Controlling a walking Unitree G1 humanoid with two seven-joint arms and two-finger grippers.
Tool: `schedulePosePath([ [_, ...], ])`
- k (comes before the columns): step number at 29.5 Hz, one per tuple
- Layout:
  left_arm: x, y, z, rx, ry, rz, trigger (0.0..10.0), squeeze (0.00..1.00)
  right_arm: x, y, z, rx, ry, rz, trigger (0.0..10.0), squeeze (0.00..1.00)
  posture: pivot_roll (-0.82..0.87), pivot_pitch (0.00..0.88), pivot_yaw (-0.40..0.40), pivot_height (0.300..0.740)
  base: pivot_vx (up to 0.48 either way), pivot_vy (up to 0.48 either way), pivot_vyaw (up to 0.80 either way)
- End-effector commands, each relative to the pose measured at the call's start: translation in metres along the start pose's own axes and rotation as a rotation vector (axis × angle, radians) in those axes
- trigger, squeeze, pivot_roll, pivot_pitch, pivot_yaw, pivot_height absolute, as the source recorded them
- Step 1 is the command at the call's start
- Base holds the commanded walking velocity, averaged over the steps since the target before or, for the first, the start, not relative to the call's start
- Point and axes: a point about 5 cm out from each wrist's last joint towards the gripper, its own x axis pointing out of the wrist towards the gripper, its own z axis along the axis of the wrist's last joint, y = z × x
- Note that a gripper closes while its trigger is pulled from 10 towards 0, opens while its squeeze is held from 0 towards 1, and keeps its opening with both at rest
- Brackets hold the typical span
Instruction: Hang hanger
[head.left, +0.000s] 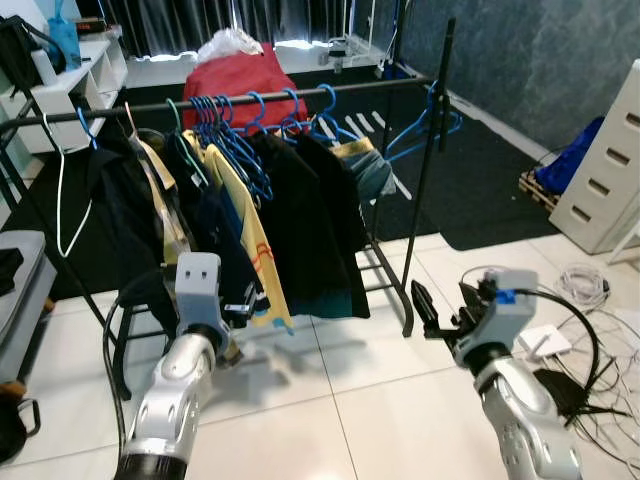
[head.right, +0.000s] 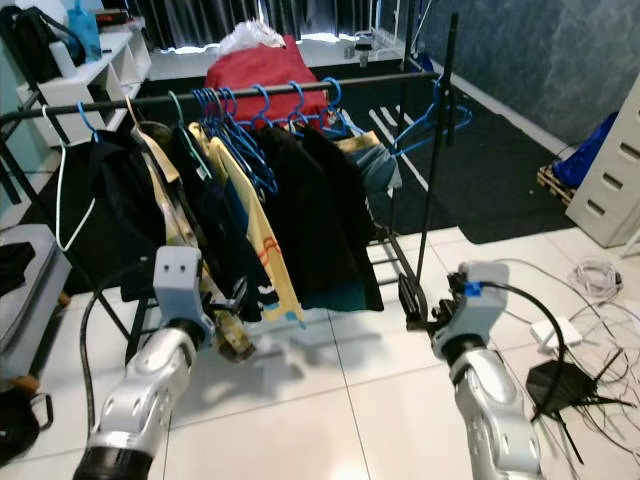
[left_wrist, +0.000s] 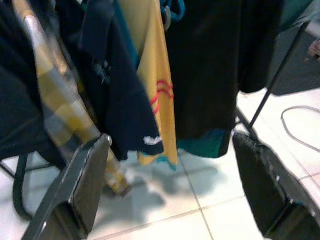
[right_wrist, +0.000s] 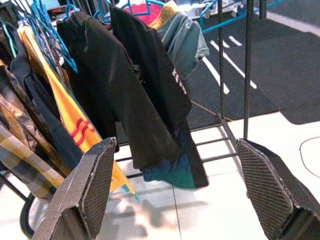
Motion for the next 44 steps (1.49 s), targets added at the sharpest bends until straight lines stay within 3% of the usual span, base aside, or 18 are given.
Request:
schedulePosePath([
  [1,0.006,0.015,-0.001,0.046,0.006,0.049,10.0,0.0,0.007,-0.012,0.004,-0.03,-0.002,-0.021,10.0,0.0,-0.08,0.0,-0.032,0.74,0.0,0.0,0.0],
  [4,0.007,0.027,-0.005,0.092,0.032,0.089,10.0,0.0,0.009,-0.02,0.005,-0.051,0.008,-0.04,10.0,0.0,-0.09,0.0,-0.031,0.74,0.0,-0.48,0.0],
  [8,0.006,0.038,-0.009,0.077,0.051,0.125,10.0,0.0,0.013,-0.018,-0.001,-0.038,0.02,-0.046,10.0,0.0,-0.07,0.0,-0.03,0.74,0.0,-0.24,0.0],
  [12,0.005,0.045,-0.011,0.081,0.059,0.156,10.0,0.0,0.025,-0.006,-0.004,-0.014,0.019,-0.009,10.0,0.0,-0.06,0.0,-0.036,0.74,0.0,0.0,0.0],
  [13,0.004,0.053,-0.007,0.077,0.051,0.186,10.0,0.0,0.035,0.009,-0.005,-0.044,0.03,0.049,10.0,0.0,-0.02,0.0,-0.052,0.74,0.0,0.0,0.0],
  [16,0.002,0.059,-0.004,0.081,0.035,0.206,10.0,0.0,0.04,0.013,-0.003,-0.02,0.023,0.072,10.0,0.0,-0.02,0.0,-0.06,0.74,0.0,0.0,0.0],
  [21,0.002,0.056,-0.009,0.049,0.031,0.203,10.0,0.0,0.045,0.014,-0.003,0.014,0.025,0.097,10.0,0.0,-0.03,0.0,-0.069,0.74,0.0,0.0,0.0],
  [25,0.005,0.054,-0.001,0.142,0.014,0.193,10.0,0.0,0.042,0.015,-0.008,-0.03,0.045,0.122,10.0,0.0,-0.03,0.0,-0.07,0.74,0.0,0.0,0.8],
  [29,0.003,0.055,-0.001,0.142,0.013,0.192,10.0,0.0,0.042,0.014,-0.008,-0.032,0.046,0.129,10.0,0.0,-0.03,0.0,-0.068,0.74,0.0,0.0,0.8],
  [35,0.004,0.053,0.001,0.208,0.015,0.171,10.0,0.0,0.038,0.011,-0.005,-0.05,0.032,0.127,10.0,0.0,-0.05,0.0,-0.055,0.74,0.0,0.0,0.78],
  [44,0.002,0.057,0.001,0.205,0.016,0.14,10.0,0.0,0.037,-0.001,-0.002,-0.008,0.029,0.07,10.0,0.0,-0.05,0.019,-0.05,0.74,0.0,0.0,0.0],
])
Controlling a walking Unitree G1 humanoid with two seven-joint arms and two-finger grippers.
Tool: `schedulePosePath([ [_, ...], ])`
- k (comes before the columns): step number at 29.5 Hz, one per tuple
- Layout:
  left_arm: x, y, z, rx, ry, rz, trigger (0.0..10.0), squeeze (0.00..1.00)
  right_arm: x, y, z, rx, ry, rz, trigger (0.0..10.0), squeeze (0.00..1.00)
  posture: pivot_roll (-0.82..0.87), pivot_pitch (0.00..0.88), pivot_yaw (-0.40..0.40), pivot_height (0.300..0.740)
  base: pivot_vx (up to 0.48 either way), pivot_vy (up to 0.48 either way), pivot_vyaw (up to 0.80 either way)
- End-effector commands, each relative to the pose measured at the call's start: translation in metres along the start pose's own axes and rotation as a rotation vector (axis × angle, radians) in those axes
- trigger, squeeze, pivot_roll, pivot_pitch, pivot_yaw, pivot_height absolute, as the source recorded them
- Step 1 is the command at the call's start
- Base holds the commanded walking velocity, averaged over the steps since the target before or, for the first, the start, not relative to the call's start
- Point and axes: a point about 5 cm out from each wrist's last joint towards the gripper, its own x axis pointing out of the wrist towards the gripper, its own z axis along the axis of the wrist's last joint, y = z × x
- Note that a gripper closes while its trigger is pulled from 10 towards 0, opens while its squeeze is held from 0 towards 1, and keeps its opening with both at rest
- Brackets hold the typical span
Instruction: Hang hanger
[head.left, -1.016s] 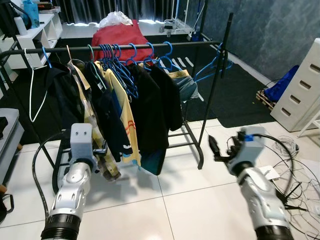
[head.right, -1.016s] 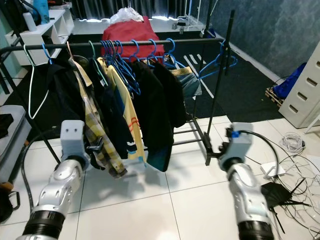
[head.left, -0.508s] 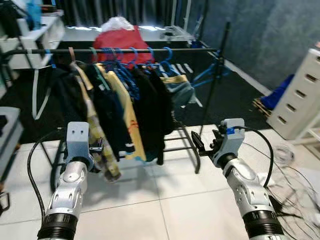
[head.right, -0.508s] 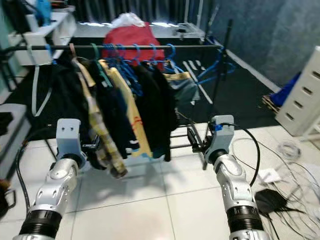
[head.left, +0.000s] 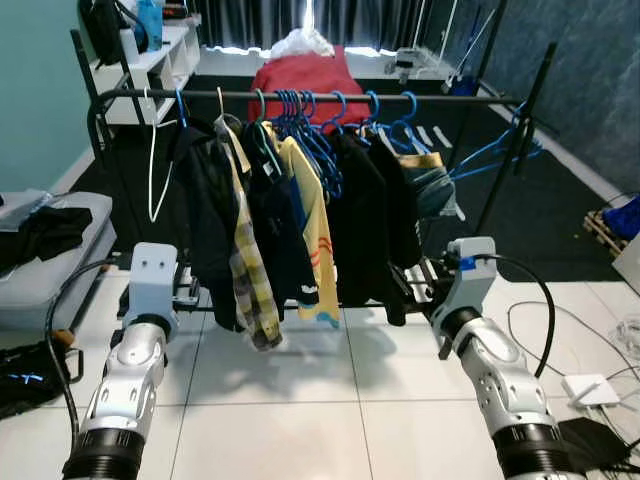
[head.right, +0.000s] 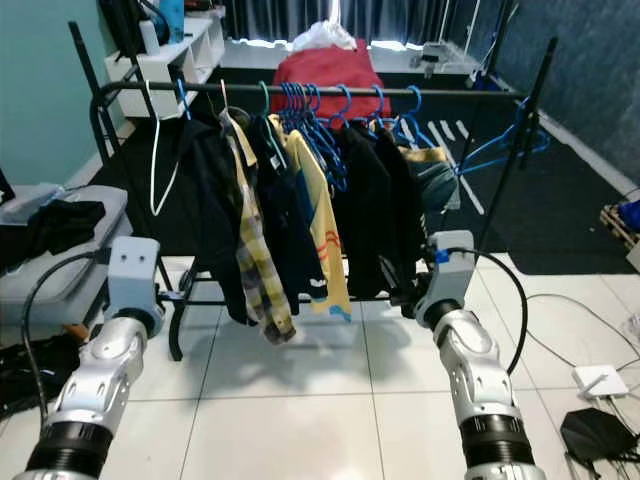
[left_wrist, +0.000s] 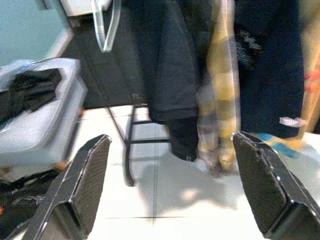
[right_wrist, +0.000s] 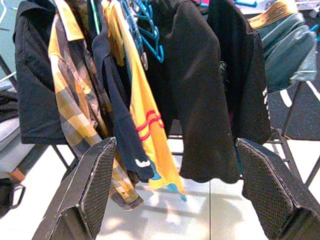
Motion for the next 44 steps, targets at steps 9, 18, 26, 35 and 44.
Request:
schedulePosePath([
  [9,-0.004,0.002,0.003,0.006,-0.02,-0.018,10.0,0.0,-0.003,-0.002,0.001,0.02,-0.002,-0.014,10.0,0.0,-0.04,0.039,-0.044,0.74,0.0,0.0,0.0],
  [18,-0.006,0.003,0.005,-0.003,-0.025,-0.021,10.0,0.0,-0.003,-0.002,0.002,0.021,-0.006,-0.016,10.0,0.0,-0.05,0.055,-0.045,0.74,0.057,0.0,0.0],
  [26,-0.009,0.004,0.006,-0.011,-0.031,-0.026,10.0,0.0,-0.004,-0.001,0.004,0.016,-0.01,-0.016,10.0,0.0,-0.05,0.066,-0.045,0.74,0.304,0.0,0.0],
  [35,-0.012,0.005,0.006,-0.017,-0.029,-0.023,10.0,0.0,-0.005,-0.001,0.005,0.02,-0.007,-0.011,10.0,0.0,-0.05,0.079,-0.054,0.74,0.319,0.0,0.0],
  [44,-0.014,0.006,0.006,-0.023,-0.027,-0.019,10.0,0.0,-0.005,-0.001,0.005,0.02,-0.003,-0.007,10.0,0.0,-0.05,0.079,-0.06,0.74,0.323,0.0,0.0],
])
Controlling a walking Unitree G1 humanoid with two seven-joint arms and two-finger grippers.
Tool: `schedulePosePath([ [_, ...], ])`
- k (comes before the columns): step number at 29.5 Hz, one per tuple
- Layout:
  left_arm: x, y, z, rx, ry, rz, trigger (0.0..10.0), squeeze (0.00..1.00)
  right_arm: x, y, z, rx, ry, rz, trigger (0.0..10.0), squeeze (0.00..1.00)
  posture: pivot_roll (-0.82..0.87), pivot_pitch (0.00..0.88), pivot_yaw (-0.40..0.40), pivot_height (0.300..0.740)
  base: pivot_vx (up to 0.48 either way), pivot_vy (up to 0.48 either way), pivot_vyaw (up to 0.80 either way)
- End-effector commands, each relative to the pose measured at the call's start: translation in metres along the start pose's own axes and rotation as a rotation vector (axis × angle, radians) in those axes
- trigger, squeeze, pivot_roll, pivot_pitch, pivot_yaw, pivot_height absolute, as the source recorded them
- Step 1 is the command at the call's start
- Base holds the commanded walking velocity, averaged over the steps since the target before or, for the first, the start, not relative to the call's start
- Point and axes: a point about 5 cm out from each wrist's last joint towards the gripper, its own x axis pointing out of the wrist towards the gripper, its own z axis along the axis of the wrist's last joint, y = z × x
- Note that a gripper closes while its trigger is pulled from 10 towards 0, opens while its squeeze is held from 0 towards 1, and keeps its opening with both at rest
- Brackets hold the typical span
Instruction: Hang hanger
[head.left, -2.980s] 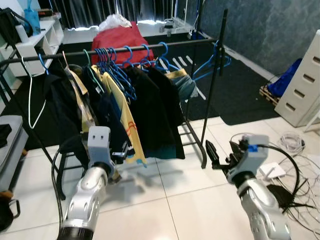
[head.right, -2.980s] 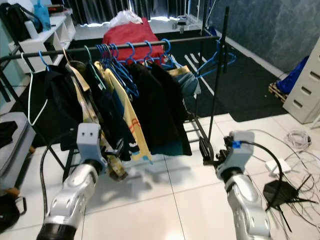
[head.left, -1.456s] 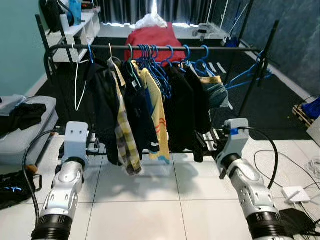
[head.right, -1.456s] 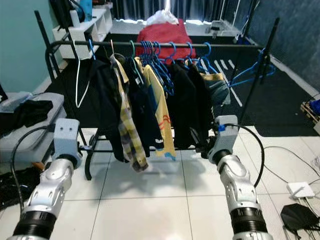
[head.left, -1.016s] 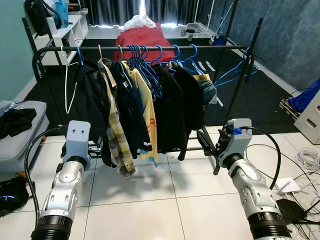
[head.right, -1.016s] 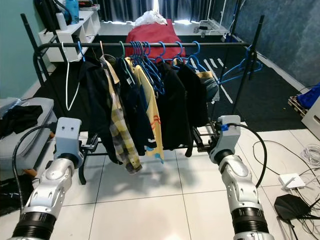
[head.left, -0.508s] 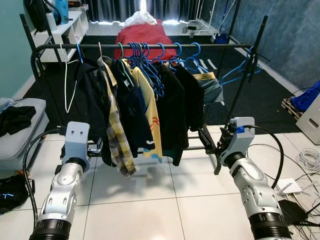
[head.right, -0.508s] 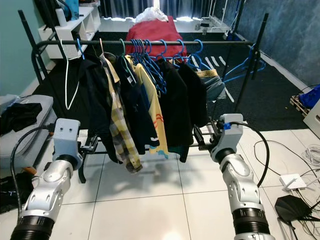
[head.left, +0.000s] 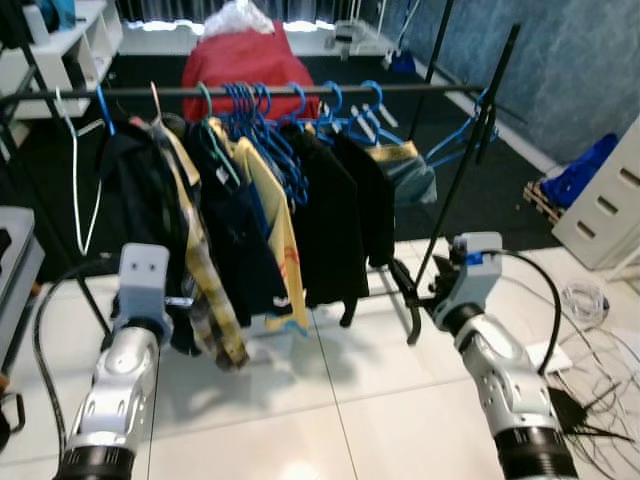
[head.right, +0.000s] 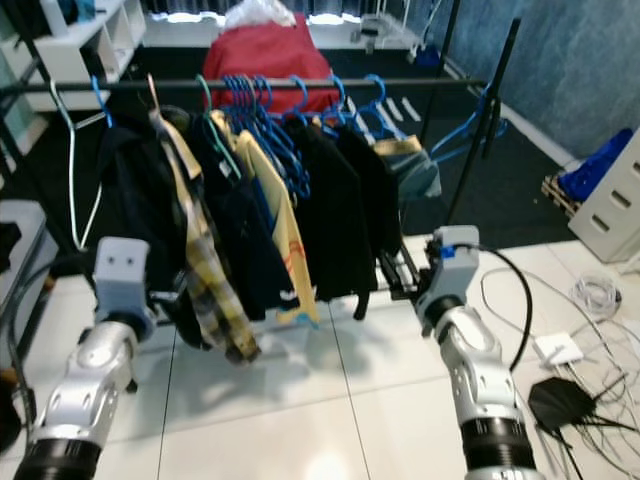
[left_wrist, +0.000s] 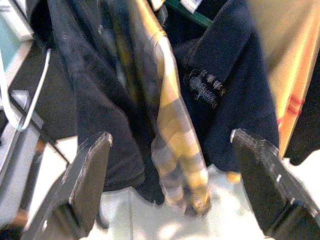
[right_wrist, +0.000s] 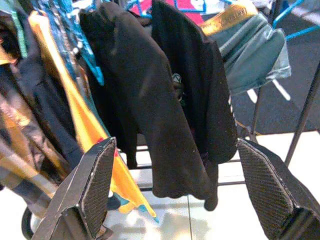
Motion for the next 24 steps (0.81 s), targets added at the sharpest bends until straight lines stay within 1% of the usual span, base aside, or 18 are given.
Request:
schedulePosePath([
  [1,-0.0024,0.0021,-0.0046,-0.003,0.023,0.004,10.0,0.0,0.0003,0.002,-0.0003,0.005,0.004,0.009,10.0,0.0,-0.05,0.079,-0.061,0.74,0.322,0.0,0.0],
  [21,-0.003,0.003,-0.0045,-0.002,0.028,0.006,10.0,0.0,0.0002,0.0021,0.0,0.011,0.003,0.008,10.0,0.0,-0.05,0.077,-0.056,0.74,0.325,0.0,0.0],
  [24,-0.0034,0.0047,-0.0049,0.002,0.033,0.024,10.0,0.0,0.0003,0.0023,0.0001,0.012,0.003,0.009,10.0,0.0,-0.05,0.077,-0.056,0.74,0.096,0.0,0.0],
])
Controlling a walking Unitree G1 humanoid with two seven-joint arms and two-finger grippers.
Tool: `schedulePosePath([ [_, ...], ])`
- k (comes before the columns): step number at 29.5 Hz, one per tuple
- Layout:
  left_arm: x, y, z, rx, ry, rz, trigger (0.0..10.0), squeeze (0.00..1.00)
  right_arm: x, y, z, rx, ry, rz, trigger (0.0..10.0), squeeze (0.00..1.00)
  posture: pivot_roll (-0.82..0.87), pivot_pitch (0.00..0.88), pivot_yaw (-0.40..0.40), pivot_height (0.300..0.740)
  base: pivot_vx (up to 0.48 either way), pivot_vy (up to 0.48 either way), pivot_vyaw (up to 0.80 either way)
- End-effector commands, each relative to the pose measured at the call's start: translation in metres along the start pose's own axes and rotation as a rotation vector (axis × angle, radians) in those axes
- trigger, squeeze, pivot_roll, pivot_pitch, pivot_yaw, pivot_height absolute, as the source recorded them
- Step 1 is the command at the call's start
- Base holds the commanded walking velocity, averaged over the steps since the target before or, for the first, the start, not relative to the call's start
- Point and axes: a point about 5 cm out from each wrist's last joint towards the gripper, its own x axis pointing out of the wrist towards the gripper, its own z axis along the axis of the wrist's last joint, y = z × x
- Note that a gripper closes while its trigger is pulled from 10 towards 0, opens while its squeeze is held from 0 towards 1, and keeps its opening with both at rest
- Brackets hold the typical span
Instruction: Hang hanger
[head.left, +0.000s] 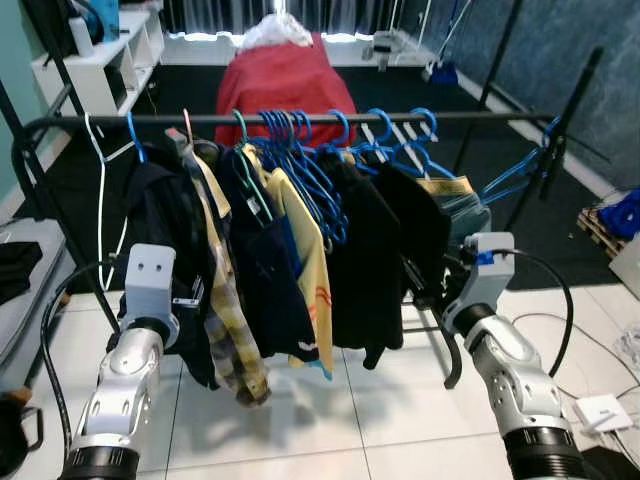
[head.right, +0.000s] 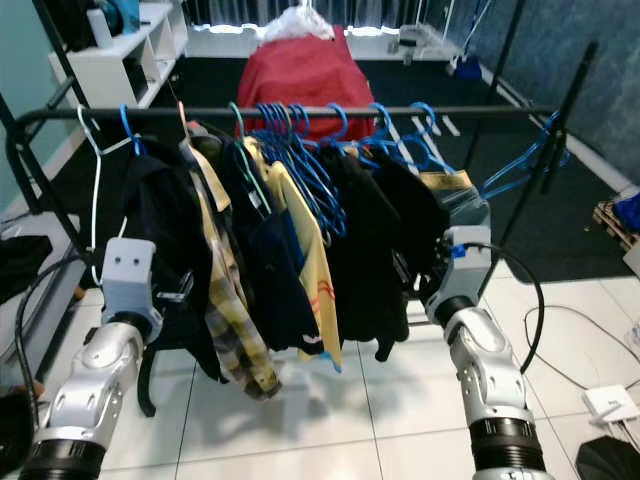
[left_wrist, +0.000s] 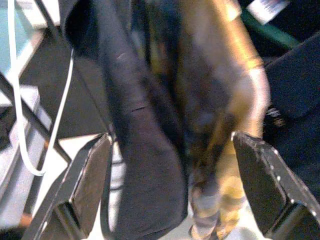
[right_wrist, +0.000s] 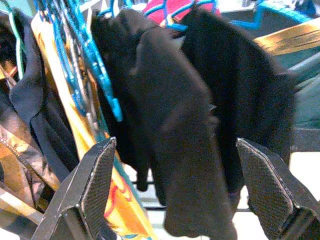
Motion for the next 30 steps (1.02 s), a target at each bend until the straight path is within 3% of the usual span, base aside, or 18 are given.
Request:
schedulePosePath([
  [1,-0.001,0.001,-0.002,0.005,0.013,0.007,10.0,0.0,-0.001,-0.001,-0.002,0.008,0.01,-0.004,10.0,0.0,-0.05,0.077,-0.056,0.74,0.0,0.0,0.0],
  [5,-0.008,0.009,-0.002,-0.021,0.004,0.08,10.0,0.0,-0.002,-0.002,-0.002,0.007,0.009,-0.005,10.0,0.0,-0.06,0.077,-0.052,0.74,0.0,0.0,0.0],
  [15,-0.019,0.009,-0.005,-0.105,0.024,0.127,10.0,0.0,-0.003,-0.001,-0.001,-0.003,-0.002,0.009,10.0,0.0,-0.06,0.08,-0.053,0.74,0.0,-0.462,0.0],
  [20,-0.027,0.003,-0.007,-0.17,0.041,0.115,10.0,0.0,-0.005,0.008,0.002,-0.055,-0.02,0.078,10.0,0.0,-0.06,0.083,-0.052,0.74,0.0,-0.067,0.79],
  [30,-0.029,-0.003,-0.006,-0.187,0.047,0.076,10.0,0.0,-0.005,0.008,0.001,-0.046,-0.014,0.078,10.0,0.0,-0.06,0.082,-0.054,0.74,0.0,0.0,0.79],
])
